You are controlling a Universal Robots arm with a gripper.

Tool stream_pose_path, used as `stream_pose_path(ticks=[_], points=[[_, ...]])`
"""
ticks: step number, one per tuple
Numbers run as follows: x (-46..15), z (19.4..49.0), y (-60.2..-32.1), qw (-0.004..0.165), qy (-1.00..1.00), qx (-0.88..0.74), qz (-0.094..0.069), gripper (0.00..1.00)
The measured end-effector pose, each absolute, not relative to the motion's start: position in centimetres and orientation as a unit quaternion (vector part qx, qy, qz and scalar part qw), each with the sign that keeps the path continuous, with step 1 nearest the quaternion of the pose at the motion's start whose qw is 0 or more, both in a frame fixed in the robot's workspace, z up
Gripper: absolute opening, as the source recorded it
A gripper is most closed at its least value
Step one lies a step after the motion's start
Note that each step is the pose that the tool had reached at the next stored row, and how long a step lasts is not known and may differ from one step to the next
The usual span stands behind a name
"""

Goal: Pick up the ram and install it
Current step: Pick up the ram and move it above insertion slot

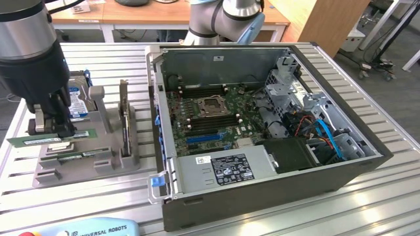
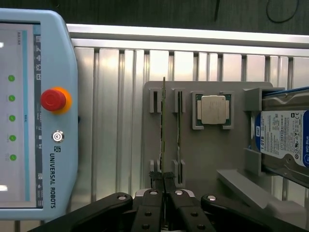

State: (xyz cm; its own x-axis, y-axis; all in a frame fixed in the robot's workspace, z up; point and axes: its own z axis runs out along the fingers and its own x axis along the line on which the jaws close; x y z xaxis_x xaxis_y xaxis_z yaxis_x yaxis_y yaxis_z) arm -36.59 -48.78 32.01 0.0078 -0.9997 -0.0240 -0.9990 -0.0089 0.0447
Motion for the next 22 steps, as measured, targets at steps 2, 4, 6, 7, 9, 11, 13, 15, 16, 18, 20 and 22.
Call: stream_pose_path(ticks=[2, 4, 6, 7, 9, 11, 13, 15, 16, 18, 20, 22], points=[[-36.6, 32.3, -48.8, 0.007, -0.704, 0.71, -0.024, 0.12], [-36.5, 32.6, -48.8, 0.007, -0.704, 0.709, -0.024, 0.12], [-36.5, 32.9, -48.8, 0.007, -0.705, 0.709, -0.024, 0.12], [-36.5, 33.0, -48.8, 0.007, -0.705, 0.709, -0.024, 0.12], [-36.4, 33.2, -48.8, 0.007, -0.705, 0.709, -0.025, 0.12], [-36.4, 33.4, -48.8, 0.007, -0.705, 0.709, -0.025, 0.12], [-36.4, 33.5, -48.8, 0.007, -0.705, 0.708, -0.025, 0.12], [-36.4, 33.7, -48.8, 0.007, -0.706, 0.708, -0.025, 0.12], [-36.3, 33.8, -48.8, 0.007, -0.706, 0.708, -0.025, 0.12], [-36.3, 33.9, -48.8, 0.007, -0.706, 0.708, -0.025, 0.12], [-36.3, 34.0, -48.8, 0.007, -0.706, 0.708, -0.025, 0.12], [-36.3, 34.2, -48.8, 0.007, -0.706, 0.707, -0.025, 0.12]])
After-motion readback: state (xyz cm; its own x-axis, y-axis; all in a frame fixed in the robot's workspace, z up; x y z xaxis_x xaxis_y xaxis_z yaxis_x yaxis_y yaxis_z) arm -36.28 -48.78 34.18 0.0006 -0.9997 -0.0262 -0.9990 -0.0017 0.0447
